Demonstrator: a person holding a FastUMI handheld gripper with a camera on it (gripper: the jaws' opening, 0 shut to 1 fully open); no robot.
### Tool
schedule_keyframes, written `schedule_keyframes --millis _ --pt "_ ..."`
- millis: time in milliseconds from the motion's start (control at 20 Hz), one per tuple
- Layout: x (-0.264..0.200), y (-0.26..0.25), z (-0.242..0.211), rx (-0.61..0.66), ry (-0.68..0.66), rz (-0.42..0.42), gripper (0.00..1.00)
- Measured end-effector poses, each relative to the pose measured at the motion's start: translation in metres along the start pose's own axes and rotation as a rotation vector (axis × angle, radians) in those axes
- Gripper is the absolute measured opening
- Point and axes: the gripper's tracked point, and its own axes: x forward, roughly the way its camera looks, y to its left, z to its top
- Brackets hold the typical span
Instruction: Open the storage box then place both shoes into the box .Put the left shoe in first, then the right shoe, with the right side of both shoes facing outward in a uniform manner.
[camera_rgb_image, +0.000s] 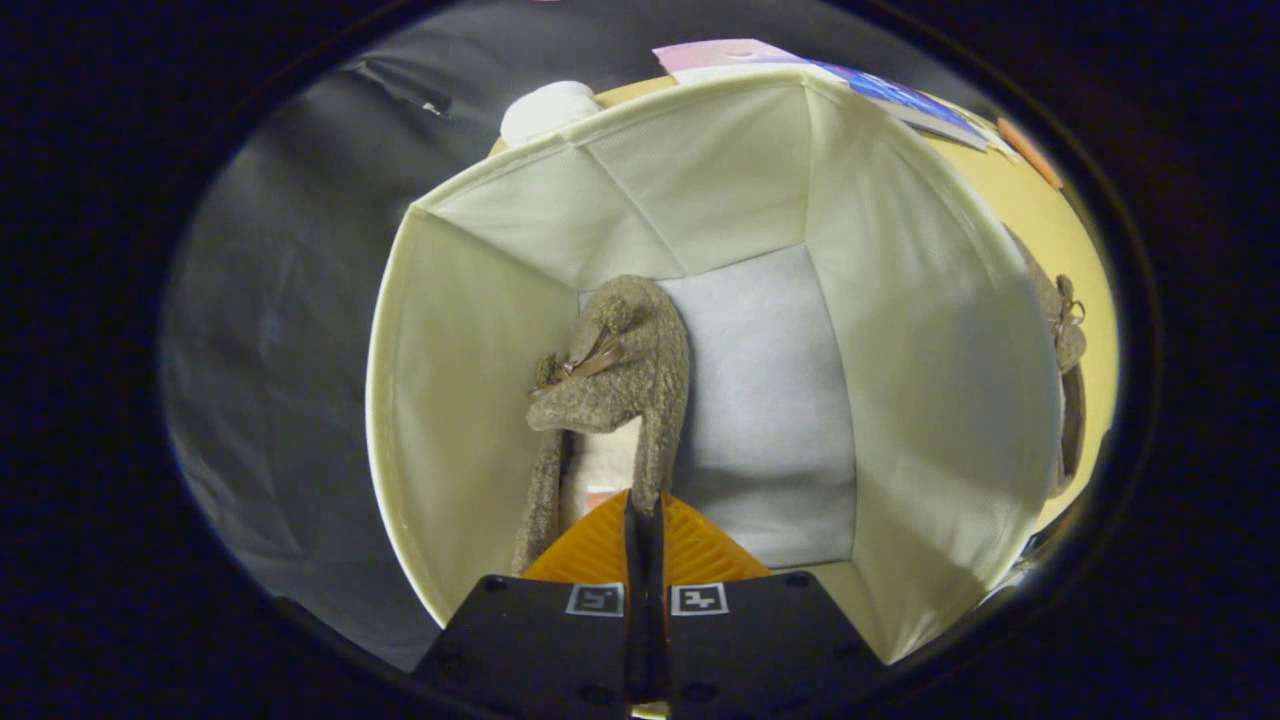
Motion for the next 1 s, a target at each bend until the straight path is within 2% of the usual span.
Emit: schedule_keyframes --millis 100,150,250,300,550,1000 --pt "0.001 0.002 -0.001 0.009 0.007 0.003 0.04" --pt "0.0 0.007 -0.001 0.008 0.012 0.032 0.06" --pt "0.006 0.015 -0.004 -0.008 0.02 0.072 0.22" --pt "-0.008 0.016 -0.003 -0.008 0.017 0.082 0.3" --pt "-0.036 0.02 0.005 0.02 0.018 0.165 0.3" --pt "-0.119 -0.024 0.077 0.106 -0.107 0.264 0.3"
